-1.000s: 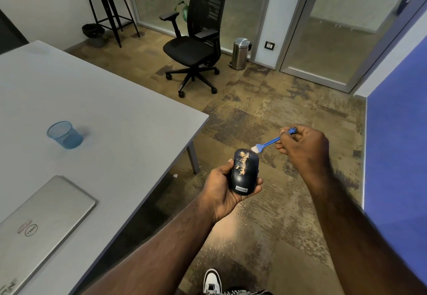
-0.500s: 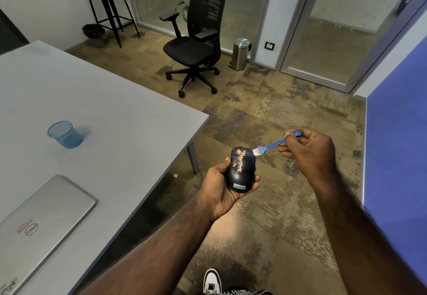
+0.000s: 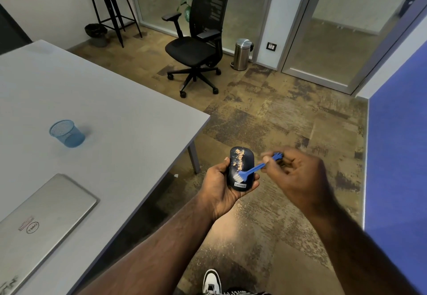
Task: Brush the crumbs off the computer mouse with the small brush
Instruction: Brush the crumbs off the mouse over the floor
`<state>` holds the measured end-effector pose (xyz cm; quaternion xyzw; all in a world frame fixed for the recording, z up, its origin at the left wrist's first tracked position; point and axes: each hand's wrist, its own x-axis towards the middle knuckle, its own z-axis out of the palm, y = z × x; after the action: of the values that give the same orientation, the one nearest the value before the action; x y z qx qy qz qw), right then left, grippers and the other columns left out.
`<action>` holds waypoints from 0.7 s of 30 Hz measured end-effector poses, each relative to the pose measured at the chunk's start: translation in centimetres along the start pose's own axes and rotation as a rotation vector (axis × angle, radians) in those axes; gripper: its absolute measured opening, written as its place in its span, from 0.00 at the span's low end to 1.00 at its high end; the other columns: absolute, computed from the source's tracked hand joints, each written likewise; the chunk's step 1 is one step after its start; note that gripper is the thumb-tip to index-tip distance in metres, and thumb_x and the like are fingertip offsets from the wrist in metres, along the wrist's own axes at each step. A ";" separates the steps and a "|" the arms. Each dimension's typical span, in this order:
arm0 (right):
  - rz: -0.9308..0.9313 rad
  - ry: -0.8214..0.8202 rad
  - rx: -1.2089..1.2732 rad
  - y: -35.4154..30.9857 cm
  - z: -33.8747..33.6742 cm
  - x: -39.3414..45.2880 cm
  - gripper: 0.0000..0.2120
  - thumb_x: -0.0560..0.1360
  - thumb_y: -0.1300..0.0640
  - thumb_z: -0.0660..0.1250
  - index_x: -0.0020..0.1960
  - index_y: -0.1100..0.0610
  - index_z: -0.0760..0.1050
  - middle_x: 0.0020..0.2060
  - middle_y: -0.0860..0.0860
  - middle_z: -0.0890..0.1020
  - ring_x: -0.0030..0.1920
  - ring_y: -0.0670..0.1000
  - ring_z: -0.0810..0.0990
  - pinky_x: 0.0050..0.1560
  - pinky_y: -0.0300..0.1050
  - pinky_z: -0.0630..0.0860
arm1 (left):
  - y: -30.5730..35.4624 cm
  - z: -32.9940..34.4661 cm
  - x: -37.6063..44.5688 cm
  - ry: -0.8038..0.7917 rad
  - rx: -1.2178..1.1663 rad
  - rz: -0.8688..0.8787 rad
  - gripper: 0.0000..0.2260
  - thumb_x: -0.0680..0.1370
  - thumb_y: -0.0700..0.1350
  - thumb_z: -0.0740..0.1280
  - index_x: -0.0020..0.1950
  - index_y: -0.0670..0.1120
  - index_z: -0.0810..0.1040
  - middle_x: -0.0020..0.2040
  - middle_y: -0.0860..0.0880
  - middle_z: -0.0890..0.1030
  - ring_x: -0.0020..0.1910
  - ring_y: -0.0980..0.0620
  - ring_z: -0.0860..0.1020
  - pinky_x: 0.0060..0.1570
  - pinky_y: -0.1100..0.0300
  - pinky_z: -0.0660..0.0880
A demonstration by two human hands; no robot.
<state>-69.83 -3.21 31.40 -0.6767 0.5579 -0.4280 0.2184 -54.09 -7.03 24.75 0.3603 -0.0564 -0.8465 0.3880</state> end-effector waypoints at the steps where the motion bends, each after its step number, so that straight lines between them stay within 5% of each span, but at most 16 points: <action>1: -0.041 -0.014 -0.024 0.0 0.4 -0.4 0.07 0.75 0.66 0.71 0.51 0.58 0.83 0.35 0.48 0.85 0.33 0.36 0.83 0.31 0.27 0.75 | 0.0 0.1 0.0 0.000 0.002 0.009 0.23 0.83 0.53 0.50 0.60 0.37 0.77 0.55 0.36 0.80 0.48 0.41 0.80 0.56 0.46 0.75; 5: -0.113 0.034 -0.103 0.4 1.3 -0.9 0.06 0.73 0.65 0.74 0.50 0.60 0.85 0.34 0.45 0.84 0.32 0.32 0.79 0.34 0.24 0.71 | 0.0 0.1 0.0 -0.006 0.003 0.023 0.23 0.83 0.52 0.50 0.63 0.39 0.76 0.58 0.37 0.80 0.52 0.42 0.80 0.59 0.45 0.73; 10: -0.097 0.150 -0.143 0.4 0.9 0.2 0.07 0.74 0.64 0.72 0.52 0.61 0.84 0.36 0.48 0.85 0.37 0.38 0.83 0.35 0.24 0.75 | 0.1 0.1 0.2 0.022 0.014 0.011 0.23 0.82 0.53 0.51 0.62 0.37 0.75 0.55 0.35 0.80 0.48 0.39 0.80 0.53 0.46 0.77; 13: -0.064 0.203 -0.173 0.8 0.5 1.1 0.07 0.75 0.63 0.71 0.53 0.61 0.84 0.36 0.50 0.85 0.32 0.43 0.83 0.35 0.25 0.75 | 0.1 0.1 0.1 0.024 -0.006 -0.001 0.24 0.82 0.53 0.51 0.65 0.35 0.72 0.55 0.35 0.79 0.49 0.38 0.79 0.50 0.46 0.78; 21: 0.039 0.278 -0.248 3.1 0.1 3.5 0.08 0.77 0.61 0.70 0.55 0.61 0.83 0.36 0.50 0.83 0.33 0.35 0.76 0.33 0.22 0.69 | 0.3 0.1 0.1 -0.007 -0.047 -0.036 0.23 0.82 0.53 0.52 0.63 0.35 0.73 0.53 0.35 0.79 0.48 0.38 0.79 0.49 0.46 0.78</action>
<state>-71.45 -7.35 30.11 -0.6216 0.6444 -0.4410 0.0622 -53.95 -7.33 24.90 0.3491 -0.0311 -0.8556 0.3809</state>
